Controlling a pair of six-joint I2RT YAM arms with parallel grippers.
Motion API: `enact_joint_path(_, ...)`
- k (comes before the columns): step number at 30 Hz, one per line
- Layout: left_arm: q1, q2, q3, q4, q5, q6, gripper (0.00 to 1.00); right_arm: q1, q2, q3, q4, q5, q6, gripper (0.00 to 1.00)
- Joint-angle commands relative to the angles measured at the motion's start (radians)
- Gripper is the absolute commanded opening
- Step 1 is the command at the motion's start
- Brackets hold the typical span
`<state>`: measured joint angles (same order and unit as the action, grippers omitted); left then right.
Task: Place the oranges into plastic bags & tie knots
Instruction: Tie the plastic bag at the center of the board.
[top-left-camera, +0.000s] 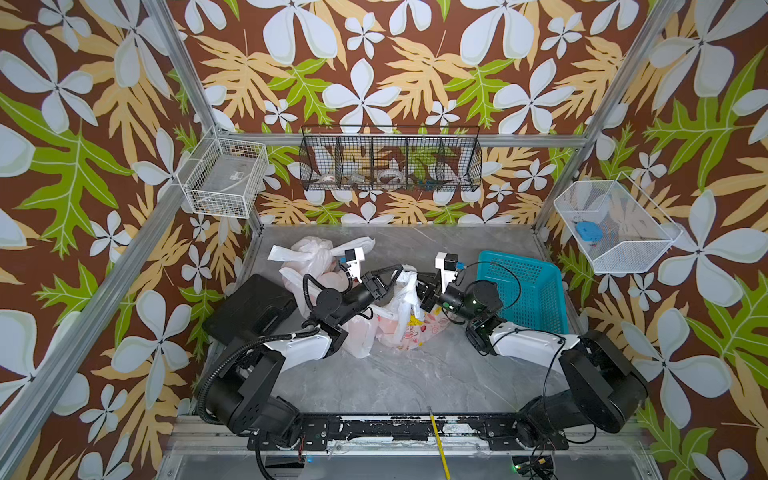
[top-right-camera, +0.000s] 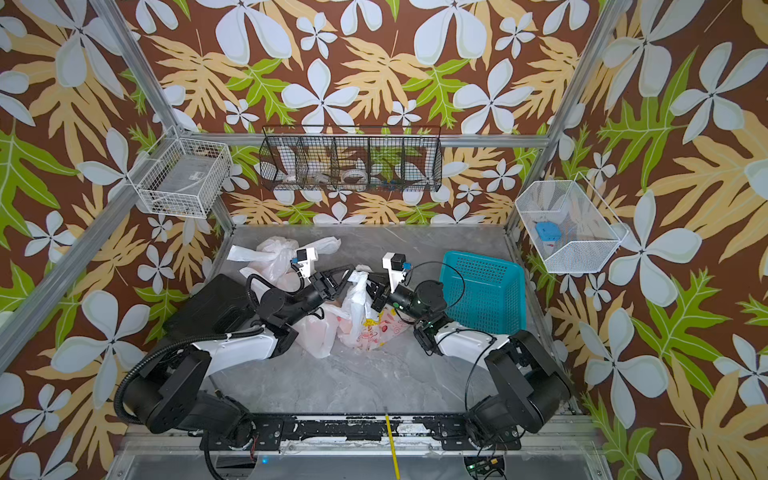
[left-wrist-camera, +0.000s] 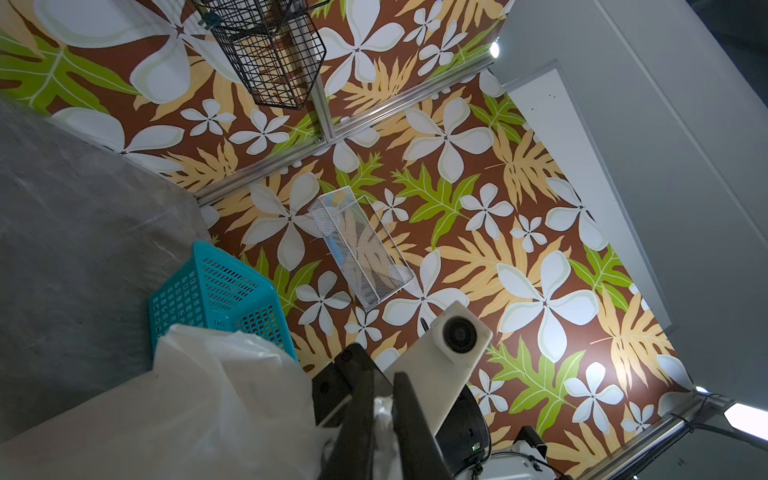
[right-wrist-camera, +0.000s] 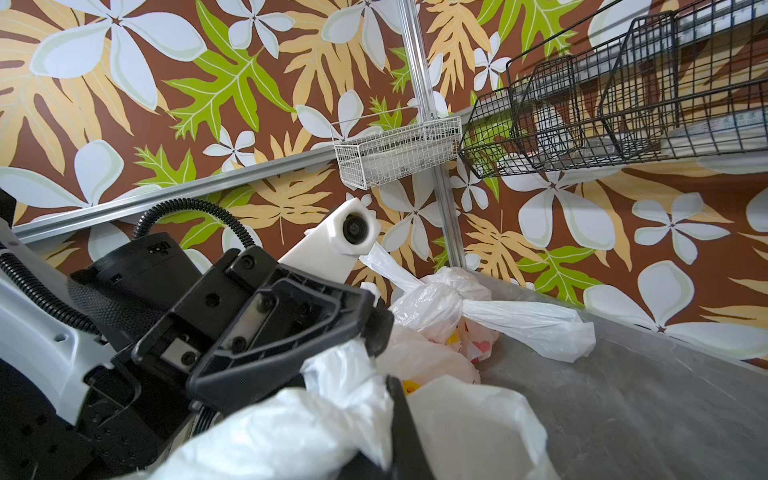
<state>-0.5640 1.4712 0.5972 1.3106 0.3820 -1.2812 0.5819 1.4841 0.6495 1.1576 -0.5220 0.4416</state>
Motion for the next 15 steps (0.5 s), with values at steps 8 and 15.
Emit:
enact_joint_path(8,0.0,-0.076,-0.013,-0.081,-0.052,0.098,0.0,-0.022,-0.171,-0.088,-0.176,0.128,-0.082,0.59)
enact_joint_path(15,0.0,-0.072,-0.011,-0.079,-0.049,0.099,0.0,-0.035,-0.514,-0.169,-0.515,0.22,-0.139,0.69)
